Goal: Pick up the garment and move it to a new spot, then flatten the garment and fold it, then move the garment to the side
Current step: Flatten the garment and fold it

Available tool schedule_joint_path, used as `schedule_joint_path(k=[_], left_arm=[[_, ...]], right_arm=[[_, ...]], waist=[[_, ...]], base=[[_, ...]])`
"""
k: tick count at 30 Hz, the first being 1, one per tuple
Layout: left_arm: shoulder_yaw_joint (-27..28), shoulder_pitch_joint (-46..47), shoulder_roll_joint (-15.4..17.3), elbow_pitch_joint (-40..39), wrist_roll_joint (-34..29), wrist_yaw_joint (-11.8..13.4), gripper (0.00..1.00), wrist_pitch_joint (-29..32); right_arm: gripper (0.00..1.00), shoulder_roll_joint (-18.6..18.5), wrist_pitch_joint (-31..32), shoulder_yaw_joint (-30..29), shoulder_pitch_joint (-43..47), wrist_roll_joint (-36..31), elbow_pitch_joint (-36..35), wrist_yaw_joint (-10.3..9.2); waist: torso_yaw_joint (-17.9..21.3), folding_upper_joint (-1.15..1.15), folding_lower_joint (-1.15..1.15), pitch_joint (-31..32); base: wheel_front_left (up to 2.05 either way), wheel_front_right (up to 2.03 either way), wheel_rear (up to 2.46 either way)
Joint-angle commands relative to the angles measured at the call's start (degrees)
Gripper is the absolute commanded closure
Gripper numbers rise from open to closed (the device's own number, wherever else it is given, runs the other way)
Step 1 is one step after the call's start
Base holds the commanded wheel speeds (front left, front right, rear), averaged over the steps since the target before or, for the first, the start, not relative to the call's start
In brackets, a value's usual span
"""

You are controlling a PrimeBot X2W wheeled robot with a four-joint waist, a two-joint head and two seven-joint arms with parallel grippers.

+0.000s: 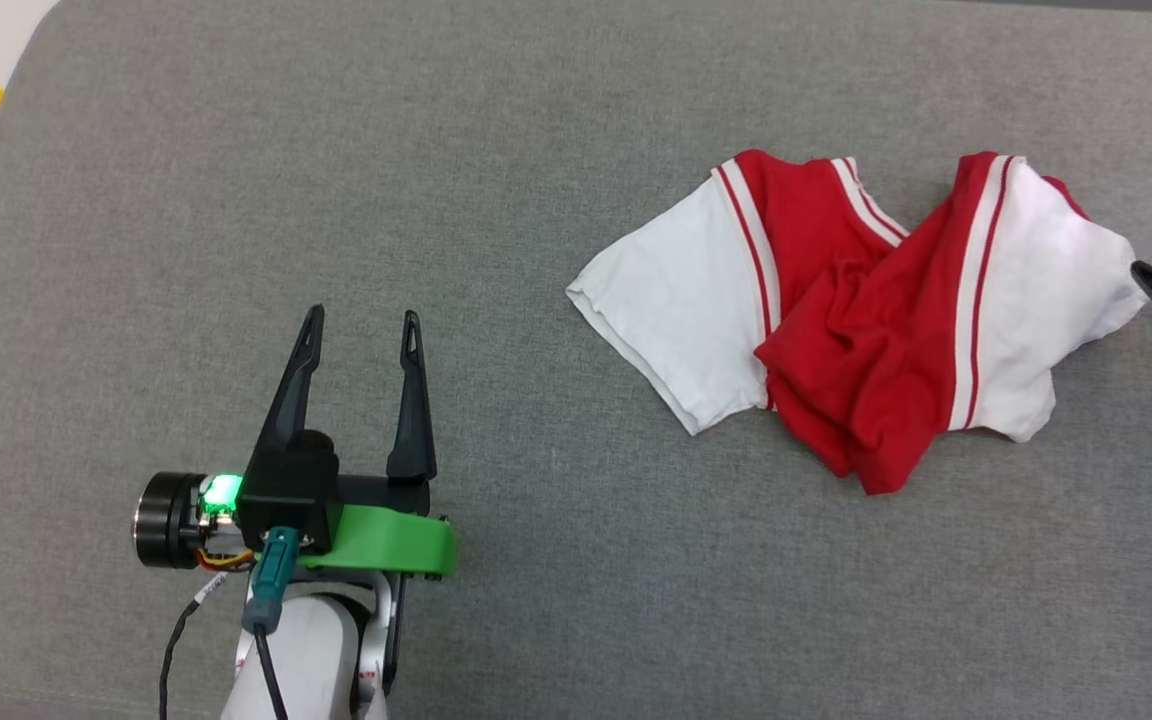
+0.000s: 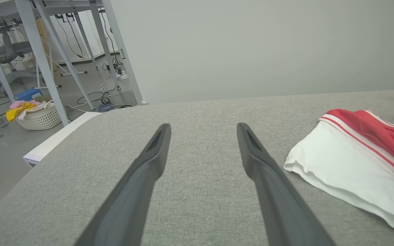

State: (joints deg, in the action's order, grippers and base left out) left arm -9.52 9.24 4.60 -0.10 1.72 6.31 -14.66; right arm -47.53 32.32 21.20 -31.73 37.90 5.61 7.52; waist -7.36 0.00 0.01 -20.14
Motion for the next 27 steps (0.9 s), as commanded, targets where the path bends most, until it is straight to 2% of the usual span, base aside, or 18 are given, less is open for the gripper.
schedule_joint_path(k=[1, 8, 14, 15, 16, 22, 27], left_arm=[[-0.2, 1.3, -0.5, -0.3, -0.2, -0.2, 0.00, -0.3], [-0.8, 3.1, -1.1, -0.4, 0.1, 0.2, 0.00, -0.3], [-0.7, 3.3, -1.4, 0.0, 0.3, 0.5, 0.00, -0.3], [-0.6, 3.2, -1.4, 0.1, 0.3, 0.5, 0.00, -0.3], [-0.5, 3.1, -1.4, 0.3, 0.2, 0.6, 0.00, -0.3], [-0.3, 2.0, -1.5, 1.0, 0.2, 0.4, 0.00, -0.3], [0.3, -0.1, -1.6, 1.3, 0.5, 0.3, 0.00, -0.3]], right_arm=[[0.00, -0.4, 1.9, 1.1, -1.4, 1.0, 0.7, -0.03], [0.00, 0.1, 5.4, 6.6, -3.3, 2.0, 7.0, -0.03], [0.00, 0.7, 6.3, 11.1, -2.8, 4.0, 11.8, -0.03], [0.56, 0.7, 5.9, 11.6, -2.9, 4.1, 11.9, -0.03], [1.00, 0.8, 5.0, 11.9, -3.1, 4.2, 11.9, -0.03], [1.00, 0.2, -2.4, 10.6, -2.5, 4.7, 11.2, -0.03], [1.00, 0.2, -8.9, 5.4, 3.3, 6.4, 7.7, -0.03]], waist=[[-1.9, 0.00, -0.01, -3.6], [-3.8, 0.00, -0.01, -7.2], [-4.1, 0.00, -0.01, -7.5], [-3.9, 0.00, -0.01, -7.3], [-3.6, 0.00, -0.01, -6.9], [-1.6, 0.00, -0.01, -3.1], [0.6, 0.00, -0.01, 1.0]], base=[[0.00, 0.00, 0.00], [0.00, 0.00, 0.00], [0.00, 0.00, 0.00], [0.00, 0.00, 0.00], [0.00, 0.00, 0.00], [0.00, 0.00, 0.00], [0.00, 0.00, 0.00]])
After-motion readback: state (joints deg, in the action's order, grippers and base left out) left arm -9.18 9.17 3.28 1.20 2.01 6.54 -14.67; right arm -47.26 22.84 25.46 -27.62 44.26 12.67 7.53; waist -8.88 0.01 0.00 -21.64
